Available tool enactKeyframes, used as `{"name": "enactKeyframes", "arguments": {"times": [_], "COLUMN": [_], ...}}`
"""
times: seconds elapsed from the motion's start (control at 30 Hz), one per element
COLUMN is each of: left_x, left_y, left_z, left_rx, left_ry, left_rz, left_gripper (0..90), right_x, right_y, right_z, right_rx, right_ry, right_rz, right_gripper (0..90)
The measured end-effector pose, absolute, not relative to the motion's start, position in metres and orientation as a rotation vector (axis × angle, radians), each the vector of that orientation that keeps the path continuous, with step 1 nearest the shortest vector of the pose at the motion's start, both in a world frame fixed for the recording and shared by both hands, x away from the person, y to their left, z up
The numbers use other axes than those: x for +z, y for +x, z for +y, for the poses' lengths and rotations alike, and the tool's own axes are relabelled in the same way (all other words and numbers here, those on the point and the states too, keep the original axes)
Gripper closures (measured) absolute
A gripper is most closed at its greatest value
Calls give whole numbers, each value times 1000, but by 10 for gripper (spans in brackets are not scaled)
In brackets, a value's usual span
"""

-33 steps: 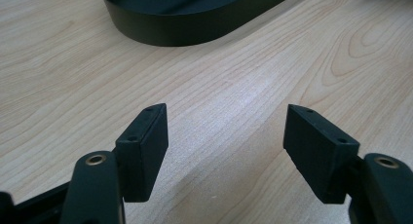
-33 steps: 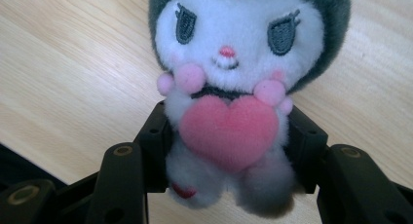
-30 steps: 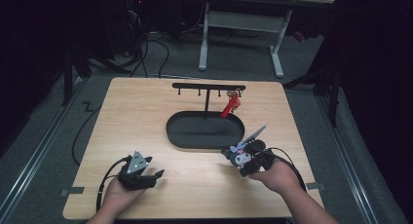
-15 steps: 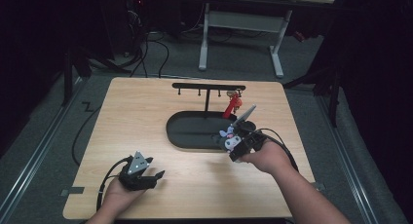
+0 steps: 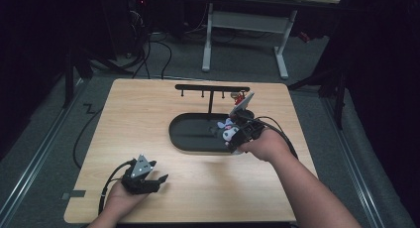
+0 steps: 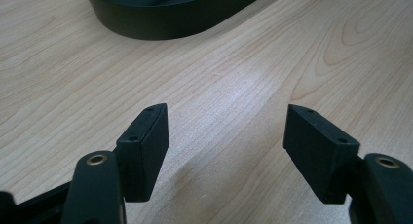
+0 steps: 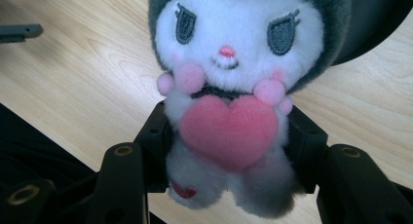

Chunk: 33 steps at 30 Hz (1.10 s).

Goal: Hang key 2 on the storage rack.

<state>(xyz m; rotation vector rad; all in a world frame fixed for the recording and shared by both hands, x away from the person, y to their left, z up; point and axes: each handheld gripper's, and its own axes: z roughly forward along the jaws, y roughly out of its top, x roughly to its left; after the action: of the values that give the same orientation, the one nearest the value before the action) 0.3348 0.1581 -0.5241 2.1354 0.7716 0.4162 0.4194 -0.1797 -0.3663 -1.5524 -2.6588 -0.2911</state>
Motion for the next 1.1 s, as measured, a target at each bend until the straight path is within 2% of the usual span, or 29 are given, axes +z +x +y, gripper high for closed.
{"name": "enactKeyframes", "arguments": {"times": [0.53, 1.1], "left_x": [-525, -524], "left_y": [335, 335], "left_z": [159, 161], "left_rx": [408, 412], "left_ry": [2135, 2132], "left_rz": [777, 779], "left_gripper": [334, 334], "right_x": [-335, -329], "right_y": [447, 470], "right_z": [-163, -141], "right_rx": [-321, -310], "right_ry": [-1545, -1529], "right_rz": [-2684, -2710], "right_gripper": [480, 480]}}
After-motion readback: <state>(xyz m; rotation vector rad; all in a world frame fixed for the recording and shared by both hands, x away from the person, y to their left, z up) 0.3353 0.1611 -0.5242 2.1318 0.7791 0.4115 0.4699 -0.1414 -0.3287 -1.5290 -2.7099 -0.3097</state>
